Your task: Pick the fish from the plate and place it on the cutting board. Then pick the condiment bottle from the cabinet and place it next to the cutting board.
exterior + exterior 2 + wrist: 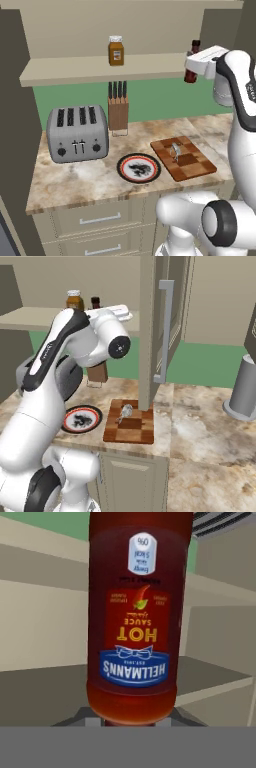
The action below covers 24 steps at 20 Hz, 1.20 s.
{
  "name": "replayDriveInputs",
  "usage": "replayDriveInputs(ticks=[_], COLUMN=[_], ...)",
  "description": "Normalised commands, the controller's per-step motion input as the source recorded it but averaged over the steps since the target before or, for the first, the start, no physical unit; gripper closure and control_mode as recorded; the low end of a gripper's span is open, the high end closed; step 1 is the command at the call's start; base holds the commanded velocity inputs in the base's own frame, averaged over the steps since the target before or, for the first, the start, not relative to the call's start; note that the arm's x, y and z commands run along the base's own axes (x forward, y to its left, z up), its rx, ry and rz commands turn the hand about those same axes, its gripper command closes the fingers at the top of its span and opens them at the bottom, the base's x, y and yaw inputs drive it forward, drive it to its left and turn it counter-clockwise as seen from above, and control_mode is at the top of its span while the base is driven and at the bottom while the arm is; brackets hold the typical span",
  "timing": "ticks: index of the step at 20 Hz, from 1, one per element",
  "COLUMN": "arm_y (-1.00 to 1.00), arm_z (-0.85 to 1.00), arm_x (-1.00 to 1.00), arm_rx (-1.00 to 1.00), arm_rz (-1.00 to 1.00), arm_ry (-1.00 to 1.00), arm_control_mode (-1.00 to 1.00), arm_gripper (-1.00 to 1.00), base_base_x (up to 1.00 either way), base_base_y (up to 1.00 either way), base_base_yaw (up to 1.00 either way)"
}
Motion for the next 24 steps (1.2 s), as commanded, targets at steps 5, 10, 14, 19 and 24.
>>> replayDriveInputs(ticks=[5,10,14,19,24], arm_y=[0.01,0.15,0.28,0.17,0.06], arm_z=[-0.31,-0.58,-0.62,-0.46,-0.32], arm_x=[-0.4,-0.24,-0.11,-0.12,-0.11], arm_rx=[0.0,0.0,0.03,0.05,0.05], arm_rz=[0.0,0.0,0.0,0.0,0.0], arm_ry=[0.01,0.04,0.06,0.07,0.05], arm_control_mode=[-1.0,-1.0,-1.0,-1.0,-1.0], arm_gripper=[1.0,1.0,1.0,1.0,1.0], base_base_x=[0.0,0.0,0.0,0.0,0.0], base_base_y=[0.0,0.0,0.0,0.0,0.0], base_base_yaw=[0.0,0.0,0.0,0.0,0.0])
